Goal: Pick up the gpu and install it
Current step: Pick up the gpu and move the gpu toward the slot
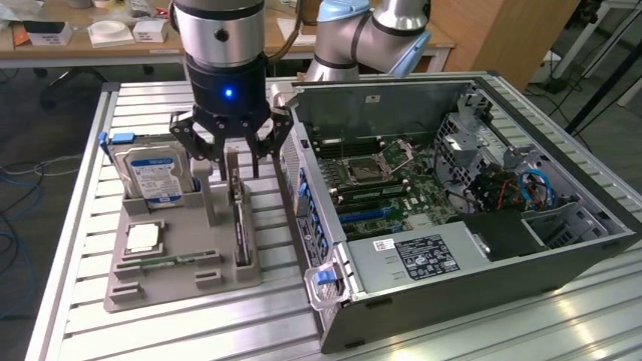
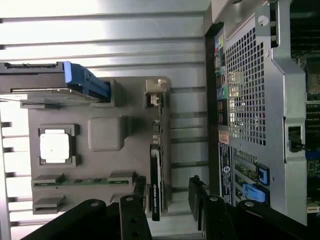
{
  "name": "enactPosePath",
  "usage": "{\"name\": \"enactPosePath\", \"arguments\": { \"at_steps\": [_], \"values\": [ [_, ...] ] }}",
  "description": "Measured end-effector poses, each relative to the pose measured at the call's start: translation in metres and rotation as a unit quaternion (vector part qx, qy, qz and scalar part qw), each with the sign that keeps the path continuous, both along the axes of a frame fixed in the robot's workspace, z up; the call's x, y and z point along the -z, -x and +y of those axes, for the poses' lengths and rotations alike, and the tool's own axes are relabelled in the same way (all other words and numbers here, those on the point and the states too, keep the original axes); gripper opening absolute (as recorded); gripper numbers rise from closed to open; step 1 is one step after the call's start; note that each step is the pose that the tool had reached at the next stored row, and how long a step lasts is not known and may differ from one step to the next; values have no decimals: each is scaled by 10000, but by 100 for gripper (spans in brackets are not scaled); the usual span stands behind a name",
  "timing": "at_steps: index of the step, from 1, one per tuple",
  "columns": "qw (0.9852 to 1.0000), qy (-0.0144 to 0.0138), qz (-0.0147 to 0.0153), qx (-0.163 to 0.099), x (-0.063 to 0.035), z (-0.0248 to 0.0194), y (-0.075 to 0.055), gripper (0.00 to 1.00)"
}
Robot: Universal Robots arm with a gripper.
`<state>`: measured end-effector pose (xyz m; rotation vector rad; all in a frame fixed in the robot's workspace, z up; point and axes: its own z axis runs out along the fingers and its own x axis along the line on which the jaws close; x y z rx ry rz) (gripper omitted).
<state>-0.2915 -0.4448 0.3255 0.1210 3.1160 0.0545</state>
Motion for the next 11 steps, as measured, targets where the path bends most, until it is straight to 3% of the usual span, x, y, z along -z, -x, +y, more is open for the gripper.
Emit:
{"name": "enactPosePath", "arguments": {
  "at_steps": [4,11],
  "values": [
    [10000,-1,-1,5,74,-156,6,47],
    [9997,0,1,229,201,-166,-6,47]
  ]
}}
